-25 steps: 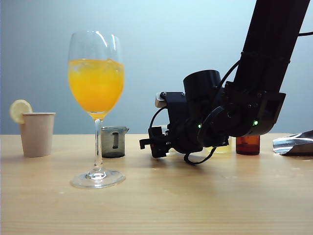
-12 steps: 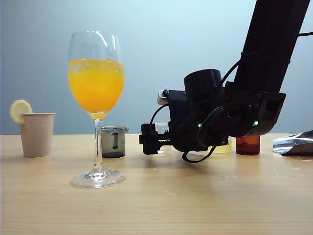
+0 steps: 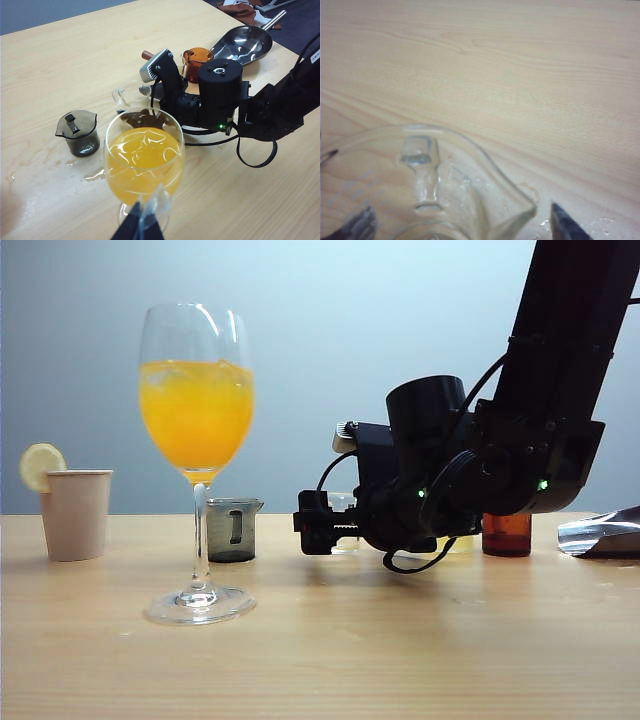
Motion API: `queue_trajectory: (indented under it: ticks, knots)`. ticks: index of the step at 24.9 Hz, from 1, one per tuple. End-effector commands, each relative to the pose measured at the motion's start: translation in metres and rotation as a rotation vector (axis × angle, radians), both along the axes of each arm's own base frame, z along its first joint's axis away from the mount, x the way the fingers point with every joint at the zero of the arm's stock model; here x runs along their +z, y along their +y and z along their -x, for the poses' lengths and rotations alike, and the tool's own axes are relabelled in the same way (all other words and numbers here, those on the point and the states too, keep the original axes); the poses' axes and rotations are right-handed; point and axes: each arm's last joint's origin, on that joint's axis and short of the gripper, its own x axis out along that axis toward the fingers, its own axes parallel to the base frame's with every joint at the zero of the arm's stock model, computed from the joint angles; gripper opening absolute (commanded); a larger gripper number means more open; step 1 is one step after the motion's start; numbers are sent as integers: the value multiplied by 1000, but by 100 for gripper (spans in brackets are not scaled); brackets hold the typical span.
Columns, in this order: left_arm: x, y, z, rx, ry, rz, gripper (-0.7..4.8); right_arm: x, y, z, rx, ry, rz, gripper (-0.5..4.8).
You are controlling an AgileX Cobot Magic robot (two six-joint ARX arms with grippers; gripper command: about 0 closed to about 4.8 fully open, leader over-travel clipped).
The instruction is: Pick up the second measuring cup from the left, pour the orange juice inside into the goblet, and finally put the measuring cup back in its original place.
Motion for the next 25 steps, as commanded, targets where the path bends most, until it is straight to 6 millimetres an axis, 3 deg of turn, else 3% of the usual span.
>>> queue_trajectory:
  ticks: [1, 10, 25]
  knots:
    - [2, 0, 0, -1, -9, 6, -5, 2, 1, 0, 16, 8, -5, 479]
    - [2, 0, 0, 0, -9, 6, -5, 2, 1, -1, 22, 14, -4, 479]
    - [2, 0, 0, 0, -9, 6, -5, 4, -10, 20, 99, 38, -15, 479]
